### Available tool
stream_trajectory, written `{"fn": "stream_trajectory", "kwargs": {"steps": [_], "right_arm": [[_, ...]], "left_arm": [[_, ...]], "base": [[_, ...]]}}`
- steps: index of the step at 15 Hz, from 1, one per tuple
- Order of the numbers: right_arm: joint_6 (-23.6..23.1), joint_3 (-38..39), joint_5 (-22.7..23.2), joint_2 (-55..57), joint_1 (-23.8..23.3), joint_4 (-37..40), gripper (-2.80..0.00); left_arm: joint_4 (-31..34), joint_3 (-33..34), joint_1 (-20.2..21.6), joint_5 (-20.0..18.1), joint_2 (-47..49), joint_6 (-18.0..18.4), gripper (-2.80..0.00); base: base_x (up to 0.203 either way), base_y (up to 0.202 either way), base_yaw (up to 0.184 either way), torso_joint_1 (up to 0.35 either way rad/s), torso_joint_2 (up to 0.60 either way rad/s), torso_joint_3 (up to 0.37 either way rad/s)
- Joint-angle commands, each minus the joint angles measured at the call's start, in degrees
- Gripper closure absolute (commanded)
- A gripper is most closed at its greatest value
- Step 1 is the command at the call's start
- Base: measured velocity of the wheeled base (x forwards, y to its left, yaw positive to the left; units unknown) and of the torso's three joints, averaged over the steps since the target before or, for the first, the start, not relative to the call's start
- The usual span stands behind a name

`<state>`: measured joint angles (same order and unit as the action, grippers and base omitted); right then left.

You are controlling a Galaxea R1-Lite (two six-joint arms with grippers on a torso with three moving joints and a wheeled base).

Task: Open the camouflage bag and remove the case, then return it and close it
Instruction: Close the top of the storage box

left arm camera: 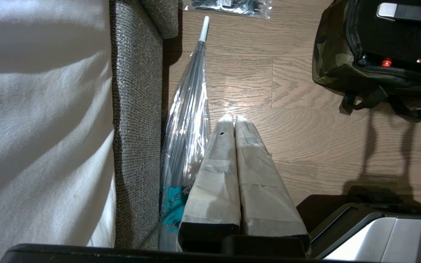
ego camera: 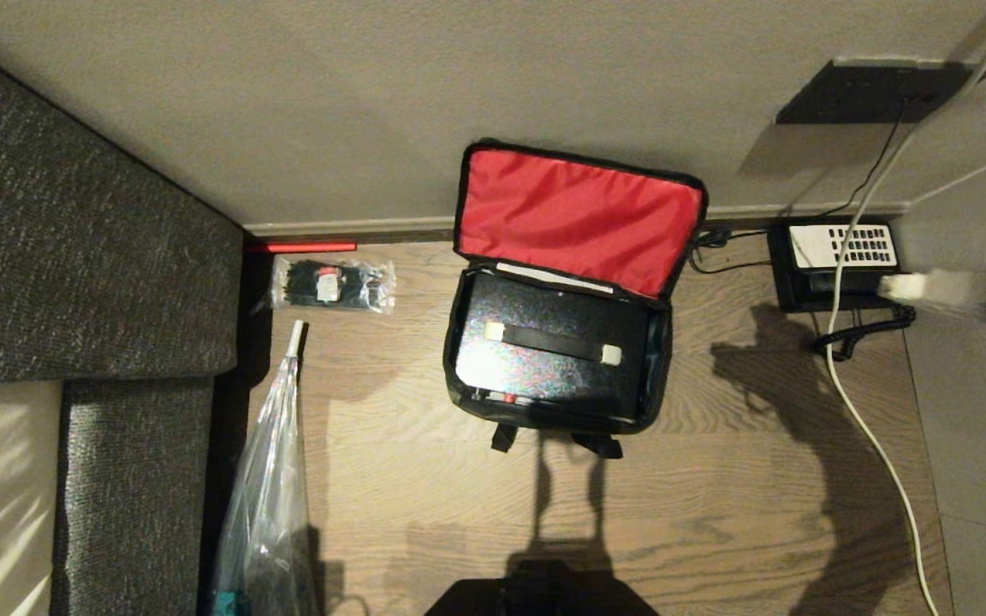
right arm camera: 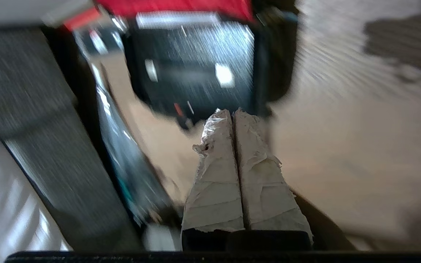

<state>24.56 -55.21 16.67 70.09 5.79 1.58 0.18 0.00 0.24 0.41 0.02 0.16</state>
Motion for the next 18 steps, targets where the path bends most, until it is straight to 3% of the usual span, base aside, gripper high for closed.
{"fn": "stream_trajectory", "kwargs": {"steps": [1,2,3,4,7,9,12,18], "right_arm": [[5.0,2.4,1.7,19.3,0.3,-28.3,0.00],[8.9,2.8,2.3,24.0,0.4,-36.3,0.00],[13.2,2.7,2.9,28.7,0.4,-44.7,-2.80],[16.9,1.9,3.8,32.3,0.3,-51.6,-2.80],[24.0,-3.6,11.5,38.4,-2.5,-61.4,-2.80],[25.6,-5.6,12.7,41.6,-3.2,-67.7,-2.80],[25.9,-8.7,21.7,45.1,-7.9,-71.2,-2.80],[26.9,-14.4,22.3,50.2,-6.3,-73.8,-2.80]], "left_arm": [[0.0,0.2,0.0,0.0,-0.1,0.0,0.00],[0.0,0.2,0.0,0.0,-0.1,0.0,0.00],[0.0,0.2,0.0,0.0,-0.1,0.0,0.00],[0.0,0.2,0.0,0.0,-0.1,0.0,0.00],[0.0,0.2,0.0,0.0,-0.1,0.0,0.00],[0.0,0.2,0.0,0.0,-0.1,0.0,0.00],[0.0,0.2,0.0,0.0,-0.1,0.0,0.00],[0.0,0.2,0.0,0.0,-0.1,0.0,0.00]], "base": [[0.000,0.000,0.000,0.000,0.00,0.000],[0.000,0.000,0.000,0.000,0.00,0.000],[0.000,0.000,0.000,0.000,0.00,0.000],[0.000,0.000,0.000,0.000,0.00,0.000],[0.000,0.000,0.000,0.000,0.00,0.000],[0.000,0.000,0.000,0.000,0.00,0.000],[0.000,0.000,0.000,0.000,0.00,0.000],[0.000,0.000,0.000,0.000,0.00,0.000]]}}
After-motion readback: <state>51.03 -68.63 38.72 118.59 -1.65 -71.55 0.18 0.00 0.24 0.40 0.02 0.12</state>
